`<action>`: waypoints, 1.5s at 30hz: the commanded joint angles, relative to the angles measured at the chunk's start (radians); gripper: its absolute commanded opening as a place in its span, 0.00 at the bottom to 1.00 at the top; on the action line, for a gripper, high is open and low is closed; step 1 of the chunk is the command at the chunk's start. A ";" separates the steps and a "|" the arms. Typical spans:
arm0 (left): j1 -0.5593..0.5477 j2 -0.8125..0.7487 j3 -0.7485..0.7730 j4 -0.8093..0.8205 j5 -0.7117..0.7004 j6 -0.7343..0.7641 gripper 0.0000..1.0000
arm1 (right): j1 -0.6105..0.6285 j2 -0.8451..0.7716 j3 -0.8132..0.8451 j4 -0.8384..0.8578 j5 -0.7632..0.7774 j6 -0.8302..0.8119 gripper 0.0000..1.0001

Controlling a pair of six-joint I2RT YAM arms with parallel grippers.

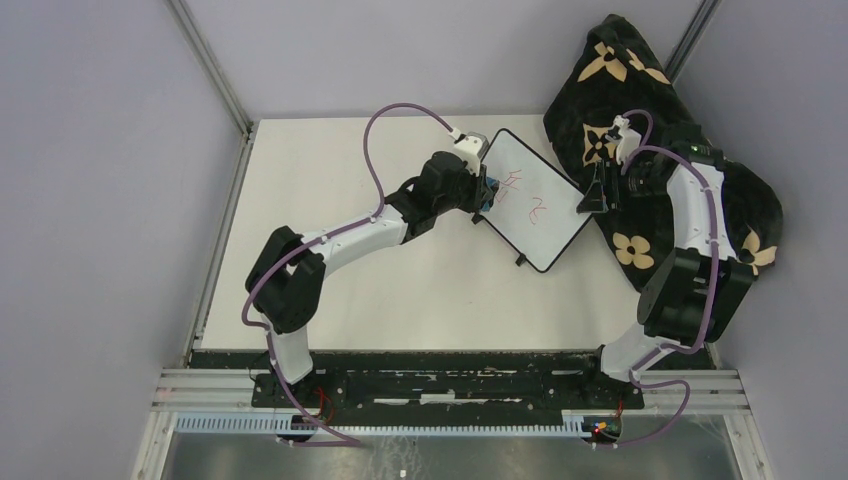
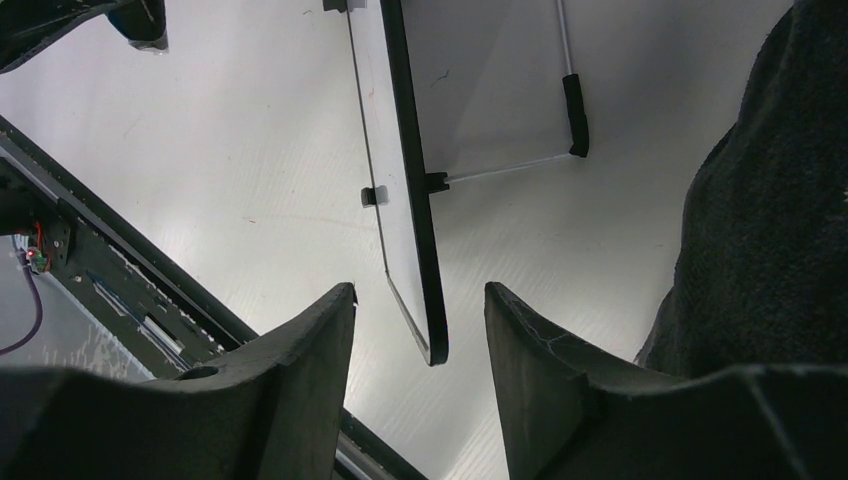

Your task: Erase the whiteboard

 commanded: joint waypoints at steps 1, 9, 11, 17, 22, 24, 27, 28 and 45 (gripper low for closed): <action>0.002 -0.031 0.026 0.061 0.022 0.023 0.03 | 0.008 0.006 -0.004 0.039 -0.005 0.007 0.58; 0.002 -0.019 0.018 0.088 0.043 0.002 0.03 | 0.016 0.019 -0.009 0.053 -0.014 0.014 0.48; 0.001 -0.011 0.016 0.097 0.051 -0.004 0.03 | 0.017 0.018 -0.011 0.054 -0.016 0.015 0.43; 0.001 0.020 0.025 0.102 0.055 -0.010 0.03 | 0.017 0.015 -0.017 0.058 -0.011 0.013 0.33; 0.001 0.043 0.044 0.093 0.052 -0.001 0.03 | 0.018 0.013 -0.021 0.056 -0.015 0.004 0.29; 0.001 0.050 0.055 0.086 0.052 0.003 0.03 | 0.018 0.011 -0.023 0.057 -0.015 0.002 0.26; 0.001 0.055 0.067 0.084 0.049 0.009 0.03 | 0.017 0.014 -0.021 0.055 -0.013 0.002 0.14; 0.000 0.060 0.074 0.082 0.045 0.013 0.03 | 0.017 0.015 -0.018 0.054 -0.012 0.001 0.08; 0.059 0.228 0.319 0.009 0.076 0.107 0.03 | 0.017 0.015 -0.018 0.036 0.031 -0.054 0.01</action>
